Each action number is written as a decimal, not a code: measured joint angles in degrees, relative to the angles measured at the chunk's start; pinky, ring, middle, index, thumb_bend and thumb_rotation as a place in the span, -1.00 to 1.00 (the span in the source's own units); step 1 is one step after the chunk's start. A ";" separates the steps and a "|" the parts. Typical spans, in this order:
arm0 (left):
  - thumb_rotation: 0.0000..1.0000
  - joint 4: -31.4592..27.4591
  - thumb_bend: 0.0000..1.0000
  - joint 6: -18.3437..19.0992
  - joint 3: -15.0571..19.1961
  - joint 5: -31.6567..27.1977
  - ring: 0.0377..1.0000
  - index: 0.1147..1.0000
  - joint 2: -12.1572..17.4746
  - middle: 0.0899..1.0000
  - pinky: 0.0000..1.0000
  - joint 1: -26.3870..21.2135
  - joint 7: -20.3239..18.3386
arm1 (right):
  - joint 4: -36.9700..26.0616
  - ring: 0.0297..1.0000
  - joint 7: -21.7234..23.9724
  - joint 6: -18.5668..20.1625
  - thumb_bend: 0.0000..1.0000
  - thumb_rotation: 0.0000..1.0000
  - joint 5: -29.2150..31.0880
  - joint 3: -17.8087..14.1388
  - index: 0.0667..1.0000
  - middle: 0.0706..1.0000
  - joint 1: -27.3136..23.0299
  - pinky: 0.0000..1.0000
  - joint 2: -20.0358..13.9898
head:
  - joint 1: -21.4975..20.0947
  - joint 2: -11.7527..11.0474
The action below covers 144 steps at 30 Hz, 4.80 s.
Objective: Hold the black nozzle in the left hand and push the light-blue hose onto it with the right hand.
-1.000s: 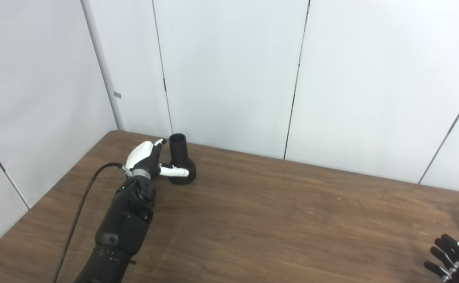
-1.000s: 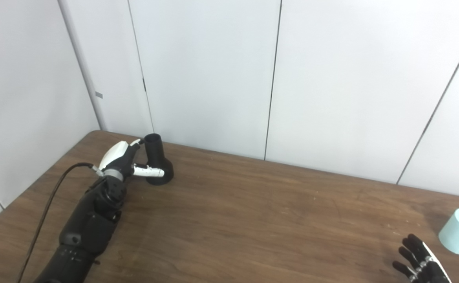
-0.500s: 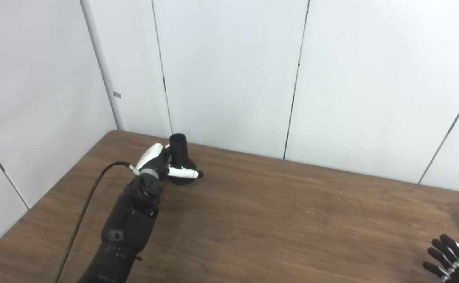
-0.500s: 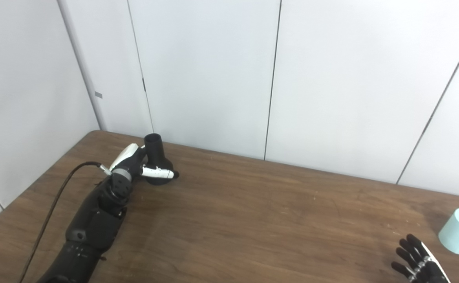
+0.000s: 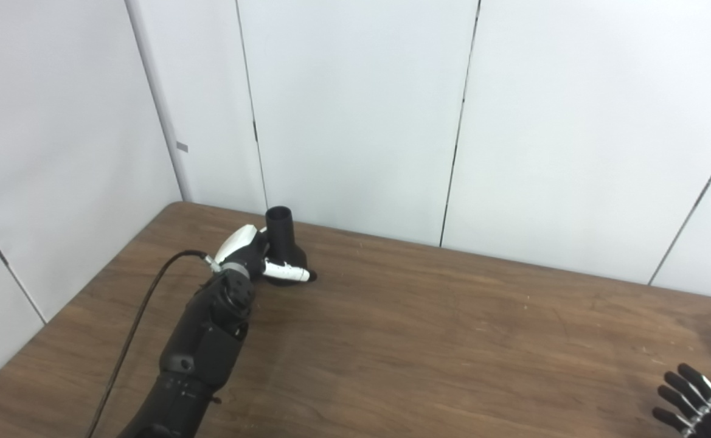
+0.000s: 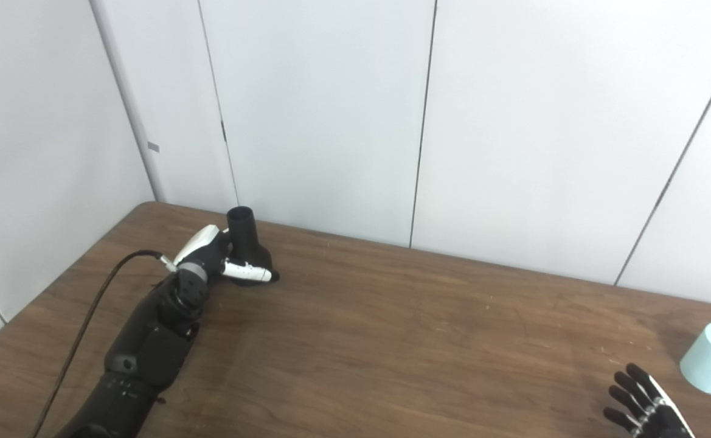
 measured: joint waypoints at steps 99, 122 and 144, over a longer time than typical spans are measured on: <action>-1.00 -30.52 0.04 -0.23 -19.57 -3.29 0.44 -0.23 -4.19 -0.05 1.00 16.57 0.51 | -12.22 0.72 -6.94 14.29 0.16 1.00 -4.58 3.68 0.74 0.65 3.54 0.66 3.94 | -13.53 10.63; -1.00 -36.81 0.04 -0.33 -26.50 2.75 0.41 -0.23 -9.98 -0.04 1.00 21.21 -1.43 | -18.40 0.74 -8.65 20.46 0.09 1.00 -6.50 3.90 0.74 0.66 2.98 0.67 4.83 | -18.81 12.74; -1.00 -40.25 0.04 -0.99 -30.33 3.20 0.38 -0.21 -10.90 -0.06 1.00 24.44 -2.70 | -22.26 0.79 -9.44 24.83 0.05 1.00 -6.47 3.44 0.76 0.68 1.30 0.79 5.60 | -23.55 15.21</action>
